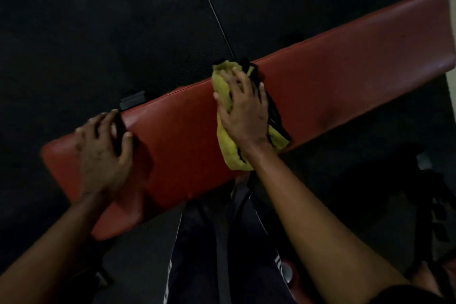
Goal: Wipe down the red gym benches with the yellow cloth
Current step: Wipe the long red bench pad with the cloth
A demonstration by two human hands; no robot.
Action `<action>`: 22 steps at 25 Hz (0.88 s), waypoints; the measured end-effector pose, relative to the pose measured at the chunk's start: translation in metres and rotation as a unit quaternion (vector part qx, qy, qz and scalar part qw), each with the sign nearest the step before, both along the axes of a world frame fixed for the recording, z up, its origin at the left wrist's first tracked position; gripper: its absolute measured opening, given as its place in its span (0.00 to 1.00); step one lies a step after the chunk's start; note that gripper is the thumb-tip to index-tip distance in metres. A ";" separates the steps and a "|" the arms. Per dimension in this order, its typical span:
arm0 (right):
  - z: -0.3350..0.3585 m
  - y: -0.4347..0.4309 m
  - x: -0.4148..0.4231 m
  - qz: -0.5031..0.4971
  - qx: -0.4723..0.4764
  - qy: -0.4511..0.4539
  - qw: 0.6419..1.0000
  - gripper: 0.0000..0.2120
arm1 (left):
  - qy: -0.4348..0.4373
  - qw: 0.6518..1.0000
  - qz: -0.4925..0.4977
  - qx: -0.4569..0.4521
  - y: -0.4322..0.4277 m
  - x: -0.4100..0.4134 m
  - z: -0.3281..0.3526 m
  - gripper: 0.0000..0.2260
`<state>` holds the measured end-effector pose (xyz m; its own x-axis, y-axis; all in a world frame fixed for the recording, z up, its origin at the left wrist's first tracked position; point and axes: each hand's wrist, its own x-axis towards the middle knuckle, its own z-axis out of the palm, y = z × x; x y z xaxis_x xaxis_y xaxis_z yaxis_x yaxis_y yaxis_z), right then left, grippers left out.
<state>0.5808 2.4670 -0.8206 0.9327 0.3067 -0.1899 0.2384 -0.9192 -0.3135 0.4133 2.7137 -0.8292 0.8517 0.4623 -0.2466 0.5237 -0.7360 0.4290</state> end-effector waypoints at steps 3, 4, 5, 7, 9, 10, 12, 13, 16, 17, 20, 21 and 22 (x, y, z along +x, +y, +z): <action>0.003 -0.019 -0.027 -0.131 0.004 -0.016 0.991 0.24 | -0.017 0.993 -0.110 -0.023 -0.043 0.057 -0.004 0.25; 0.004 -0.021 -0.043 -0.152 -0.001 -0.016 0.988 0.24 | -0.015 0.991 -0.128 -0.022 -0.056 0.073 -0.007 0.25; 0.004 -0.022 -0.063 -0.147 -0.008 -0.009 0.989 0.25 | -0.009 0.991 -0.137 -0.007 -0.066 0.084 -0.011 0.25; 0.003 -0.024 -0.102 -0.055 -0.014 0.016 0.998 0.26 | -0.003 0.991 -0.130 0.043 -0.076 0.091 -0.018 0.25; -0.003 -0.042 -0.109 0.067 -0.010 0.021 0.998 0.26 | -0.008 0.991 -0.125 0.055 -0.075 0.087 -0.022 0.24; -0.005 -0.054 -0.099 0.097 -0.010 0.006 0.995 0.25 | -0.011 0.990 -0.128 0.057 -0.075 0.085 -0.023 0.24; -0.007 -0.076 -0.069 0.053 -0.002 -0.016 0.998 0.24 | -0.009 0.989 -0.129 0.067 -0.074 0.087 -0.023 0.25; -0.006 -0.086 -0.056 0.004 0.001 -0.014 1.000 0.24 | -0.004 0.990 -0.129 0.065 -0.073 0.088 -0.024 0.25; -0.001 -0.103 -0.043 -0.113 0.010 -0.021 0.993 0.23 | 0.002 0.990 -0.129 0.062 -0.076 0.088 -0.025 0.24; -0.001 -0.098 -0.045 -0.154 0.026 -0.029 0.987 0.23 | 0.001 0.990 -0.123 0.065 -0.076 0.088 -0.025 0.23; -0.004 -0.071 -0.072 -0.280 0.082 -0.032 0.956 0.23 | 0.008 0.993 -0.111 0.051 -0.077 0.091 -0.019 0.23; -0.005 -0.067 -0.085 -0.290 0.091 -0.022 0.953 0.23 | 0.016 0.993 -0.113 0.038 -0.078 0.091 -0.016 0.24; -0.005 -0.068 -0.095 -0.280 0.099 -0.013 0.955 0.24 | 0.024 0.993 -0.113 0.020 -0.079 0.094 -0.012 0.25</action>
